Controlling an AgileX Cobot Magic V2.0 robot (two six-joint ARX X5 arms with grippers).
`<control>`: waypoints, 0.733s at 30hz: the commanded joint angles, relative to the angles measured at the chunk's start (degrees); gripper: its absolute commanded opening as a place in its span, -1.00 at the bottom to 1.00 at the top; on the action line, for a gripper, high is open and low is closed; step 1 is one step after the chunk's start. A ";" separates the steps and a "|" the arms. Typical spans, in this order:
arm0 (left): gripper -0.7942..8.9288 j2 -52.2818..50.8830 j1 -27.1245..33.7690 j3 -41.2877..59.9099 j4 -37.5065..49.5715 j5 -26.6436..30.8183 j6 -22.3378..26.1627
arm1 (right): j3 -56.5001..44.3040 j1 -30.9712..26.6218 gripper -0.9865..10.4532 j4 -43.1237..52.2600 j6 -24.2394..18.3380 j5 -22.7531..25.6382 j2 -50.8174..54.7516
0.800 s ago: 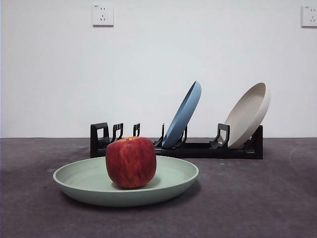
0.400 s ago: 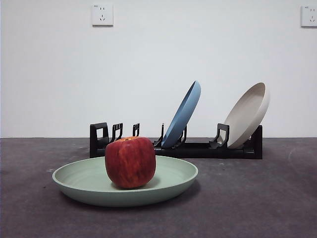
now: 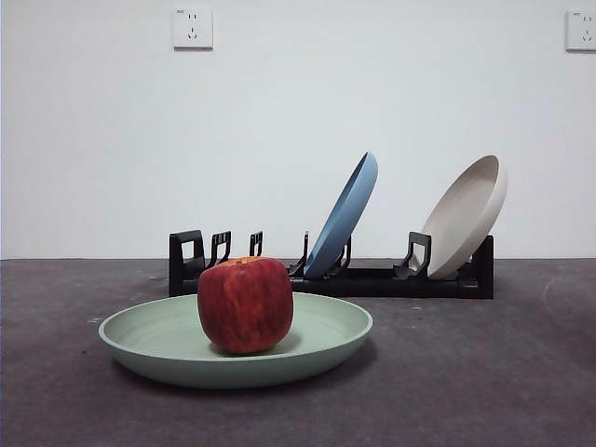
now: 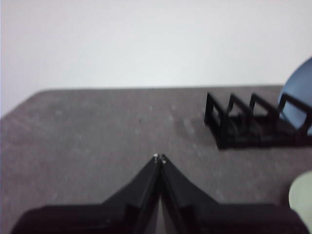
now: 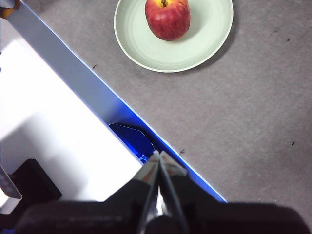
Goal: Take the green plate from the plate rack,put the plate on the table,take the apple from the table,put the apple in the plate
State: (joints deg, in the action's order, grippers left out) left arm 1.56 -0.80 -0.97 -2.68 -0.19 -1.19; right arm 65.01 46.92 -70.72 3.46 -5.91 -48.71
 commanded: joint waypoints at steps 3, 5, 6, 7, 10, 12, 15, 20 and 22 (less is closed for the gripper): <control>-0.84 -1.46 0.20 0.79 -7.74 0.02 -0.77 | 0.02 0.02 -0.83 0.15 0.48 0.09 0.13; -0.84 -1.46 0.20 0.76 -8.04 0.02 -0.77 | 0.02 0.02 -0.83 0.15 0.48 0.09 0.13; -0.84 -1.46 0.20 0.76 -8.07 0.04 -0.72 | 0.02 0.02 -0.83 0.15 0.48 0.09 0.13; -0.84 -1.46 0.20 0.76 -7.93 0.02 -0.72 | 0.02 0.02 -0.83 0.15 0.48 0.09 0.13; -0.84 -1.44 0.20 0.76 -7.87 0.02 -0.72 | 0.02 0.02 -0.83 0.15 0.48 0.09 0.13; -0.84 -1.44 0.20 0.76 -7.87 0.04 -0.72 | 0.02 0.02 -0.83 0.13 0.48 0.09 0.13; -0.84 -1.44 0.20 0.76 -7.87 0.04 -0.72 | 0.02 0.02 -0.83 0.15 0.48 0.09 0.13; -0.84 -1.44 0.20 0.76 -7.87 0.04 -0.72 | 0.02 0.02 -0.83 0.15 0.48 0.09 0.13; -0.84 -1.44 0.20 0.76 -7.87 0.04 -0.72 | 0.02 0.02 -0.83 0.15 0.48 0.11 0.13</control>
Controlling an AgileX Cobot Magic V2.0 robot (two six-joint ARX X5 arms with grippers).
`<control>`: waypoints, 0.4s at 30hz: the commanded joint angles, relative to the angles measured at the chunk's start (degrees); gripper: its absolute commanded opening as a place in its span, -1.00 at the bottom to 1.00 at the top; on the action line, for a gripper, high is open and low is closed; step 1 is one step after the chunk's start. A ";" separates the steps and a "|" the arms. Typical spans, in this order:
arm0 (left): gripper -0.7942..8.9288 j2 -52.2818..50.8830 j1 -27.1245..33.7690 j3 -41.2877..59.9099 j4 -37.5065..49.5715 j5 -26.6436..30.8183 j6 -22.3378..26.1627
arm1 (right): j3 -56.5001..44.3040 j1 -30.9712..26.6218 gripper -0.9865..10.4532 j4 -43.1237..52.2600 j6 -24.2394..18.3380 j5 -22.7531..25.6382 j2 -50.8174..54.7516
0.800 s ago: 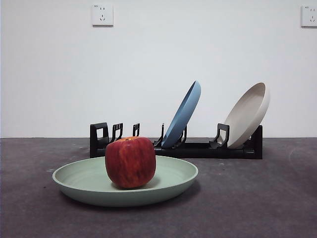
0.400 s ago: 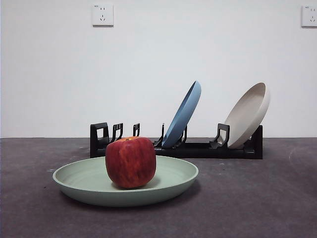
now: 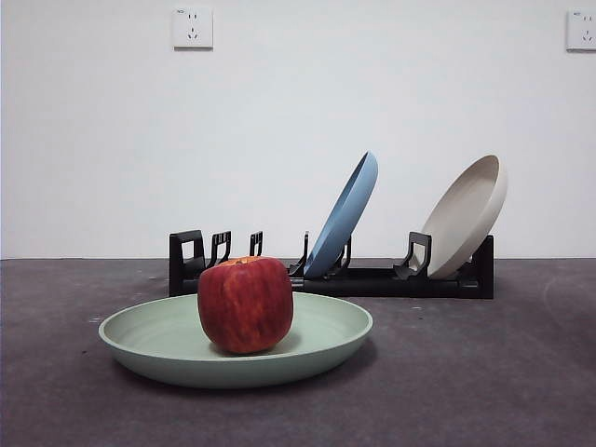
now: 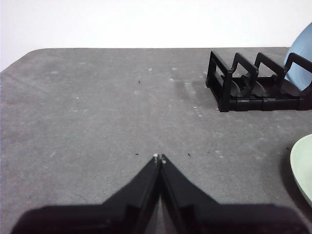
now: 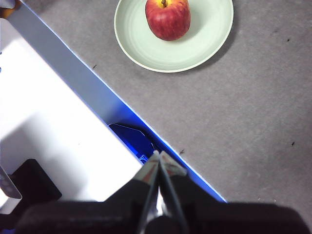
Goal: Take the green plate from the plate rack,put the plate on the table,take the apple from the table,put the apple in the plate
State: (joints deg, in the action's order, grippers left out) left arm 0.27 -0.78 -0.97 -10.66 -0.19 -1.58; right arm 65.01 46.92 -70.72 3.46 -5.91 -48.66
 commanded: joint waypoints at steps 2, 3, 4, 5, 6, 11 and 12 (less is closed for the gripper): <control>-0.84 -0.15 0.17 0.76 0.11 0.04 -0.33 | 0.02 0.02 -0.83 0.15 0.48 0.09 0.09; -0.84 -0.15 0.17 0.76 0.11 0.04 -0.33 | 0.02 0.02 -0.83 0.13 0.48 0.09 0.09; -0.84 -0.15 0.17 0.76 0.11 0.04 -0.33 | 0.02 0.02 -0.83 0.15 0.48 0.09 0.09; -0.84 -0.15 0.17 0.76 0.11 0.04 -0.33 | 0.02 0.02 -0.83 0.13 0.48 0.11 0.09; -0.84 -0.15 0.17 0.76 0.11 0.04 -0.33 | 0.02 0.02 -0.83 0.15 0.48 0.09 0.09; -0.84 -0.15 0.17 0.76 0.11 0.04 -0.33 | 0.02 -0.22 -0.83 0.15 0.48 0.35 0.09; -0.84 -0.15 0.17 0.76 0.11 0.04 -0.33 | 0.02 -0.92 -0.83 0.02 0.48 0.44 0.28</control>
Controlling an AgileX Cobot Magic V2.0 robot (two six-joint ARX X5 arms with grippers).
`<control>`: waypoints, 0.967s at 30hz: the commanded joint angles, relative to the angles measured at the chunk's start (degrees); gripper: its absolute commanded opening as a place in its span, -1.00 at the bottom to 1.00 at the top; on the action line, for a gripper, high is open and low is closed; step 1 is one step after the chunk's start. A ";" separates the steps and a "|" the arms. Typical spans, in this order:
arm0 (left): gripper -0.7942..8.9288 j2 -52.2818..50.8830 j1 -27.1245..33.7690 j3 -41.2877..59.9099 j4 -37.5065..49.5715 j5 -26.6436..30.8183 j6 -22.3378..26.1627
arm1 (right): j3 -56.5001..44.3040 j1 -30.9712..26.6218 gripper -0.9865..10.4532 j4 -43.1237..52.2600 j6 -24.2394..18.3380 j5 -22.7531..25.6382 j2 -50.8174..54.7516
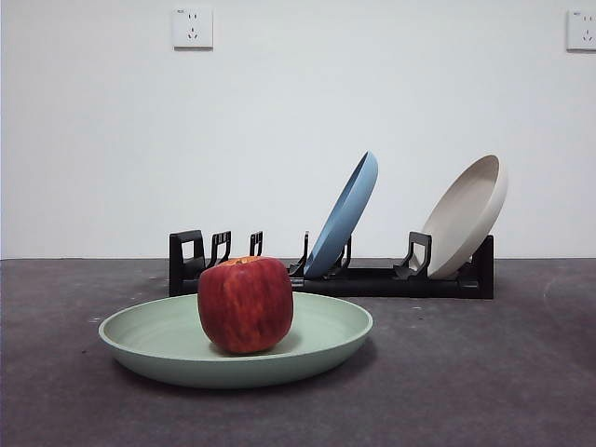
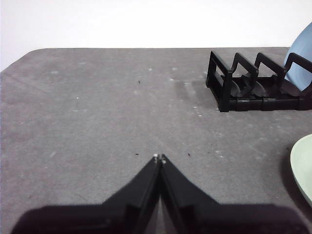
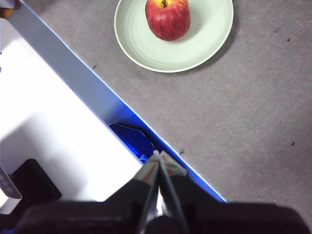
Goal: Take the green plate from the plate rack,put the plate on the table,take the apple from the table,put the apple in the plate
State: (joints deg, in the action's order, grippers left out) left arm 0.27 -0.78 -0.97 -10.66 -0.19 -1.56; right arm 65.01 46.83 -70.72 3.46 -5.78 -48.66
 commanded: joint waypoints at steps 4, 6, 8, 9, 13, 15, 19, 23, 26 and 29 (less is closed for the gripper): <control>-0.84 -0.15 0.17 0.76 0.11 0.04 -0.35 | 0.00 -7.28 -0.83 0.46 -4.26 -0.24 3.15; -0.84 -0.15 0.17 0.76 0.11 0.07 -0.35 | -0.11 -12.44 -0.83 3.80 -3.76 -0.37 5.49; -0.84 -0.15 0.17 0.76 0.11 0.02 -0.35 | -0.61 -19.08 -0.83 9.46 -3.08 -1.97 8.57; -0.84 -0.15 0.17 0.76 0.11 0.02 -0.35 | -1.07 -22.03 -0.83 12.02 -3.08 -3.32 9.94; -0.84 -0.15 0.17 0.76 0.11 0.04 -0.35 | -4.39 -33.62 -0.83 20.35 -5.62 -4.74 15.89; -0.84 -0.15 0.17 0.76 0.11 0.04 -0.35 | -7.41 -37.42 -0.83 23.82 -7.67 -4.81 18.80; -0.84 -0.15 0.17 0.76 0.11 0.04 -0.35 | -17.73 -42.03 -0.83 34.80 -8.24 -4.81 25.24; -0.84 -0.15 0.17 0.76 0.11 0.04 -0.35 | -31.71 -43.36 -0.83 51.01 -7.78 -4.76 31.61; -0.84 -0.15 0.17 0.76 0.11 0.04 -0.35 | -40.79 -43.45 -0.83 60.41 -7.28 -4.68 35.15; -0.84 -0.15 0.17 0.76 0.11 0.04 -0.35 | -48.35 -43.45 -0.83 66.25 -6.23 -4.37 38.32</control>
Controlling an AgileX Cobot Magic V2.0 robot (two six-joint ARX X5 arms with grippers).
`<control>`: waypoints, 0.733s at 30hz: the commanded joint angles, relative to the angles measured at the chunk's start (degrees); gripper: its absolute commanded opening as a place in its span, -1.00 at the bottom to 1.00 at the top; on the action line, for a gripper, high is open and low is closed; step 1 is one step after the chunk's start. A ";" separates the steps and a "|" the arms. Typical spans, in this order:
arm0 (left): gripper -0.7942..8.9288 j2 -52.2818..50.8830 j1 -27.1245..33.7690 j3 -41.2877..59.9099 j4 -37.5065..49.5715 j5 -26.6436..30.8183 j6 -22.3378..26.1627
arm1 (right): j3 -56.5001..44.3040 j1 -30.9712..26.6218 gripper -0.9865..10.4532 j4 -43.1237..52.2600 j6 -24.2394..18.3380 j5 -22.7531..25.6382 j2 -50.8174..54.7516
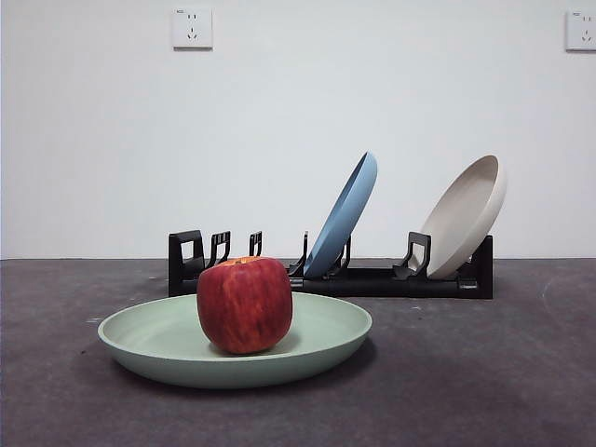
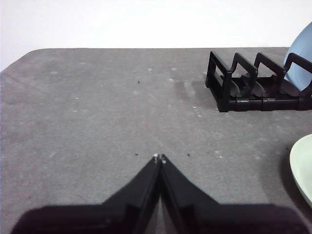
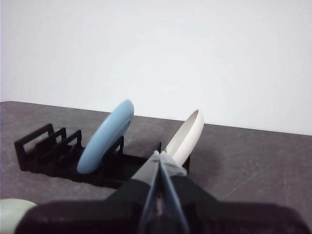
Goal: Take the green plate from the plate rack,put the plate on the table,take the apple from the table,put the apple in the plate
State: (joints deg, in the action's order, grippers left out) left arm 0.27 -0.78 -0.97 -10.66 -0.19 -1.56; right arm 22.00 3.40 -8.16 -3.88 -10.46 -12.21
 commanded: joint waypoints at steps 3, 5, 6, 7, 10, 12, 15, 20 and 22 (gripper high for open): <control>-0.84 -0.15 0.17 0.76 0.11 0.04 -0.35 | -10.95 -0.02 -0.83 6.08 1.77 0.44 4.76; -0.84 -0.15 0.17 0.76 0.11 0.04 -0.35 | -14.10 -0.02 -0.83 6.43 2.60 0.46 6.78; -0.84 -0.15 0.17 0.76 0.11 0.04 -0.35 | -15.23 -0.02 -0.83 6.38 3.08 0.46 7.58; -0.84 -0.15 0.17 0.76 0.11 0.04 -0.35 | -16.46 -0.02 -0.83 6.38 3.56 0.46 8.48; -0.84 -0.15 0.17 0.76 0.11 0.04 -0.35 | -19.37 -0.02 -0.83 6.29 4.55 0.35 10.56; -0.84 -0.15 0.17 0.76 0.11 0.04 -0.35 | -20.59 -0.02 -0.83 5.86 5.14 0.33 11.43; -0.84 -0.15 0.17 0.76 0.11 0.04 -0.35 | -21.68 -0.02 -0.83 3.63 5.95 0.39 12.15; -0.84 -0.15 0.17 0.76 0.11 0.04 -0.35 | -21.68 -0.02 -0.83 -1.81 5.77 0.48 12.15; -0.84 -0.15 0.17 0.76 0.11 0.04 -0.35 | -21.68 0.00 -0.83 -1.77 6.27 0.33 12.15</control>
State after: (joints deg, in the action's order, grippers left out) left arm 0.27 -0.78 -0.97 -10.66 -0.19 -1.58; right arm 0.97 3.40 -9.17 1.52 -10.07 -0.23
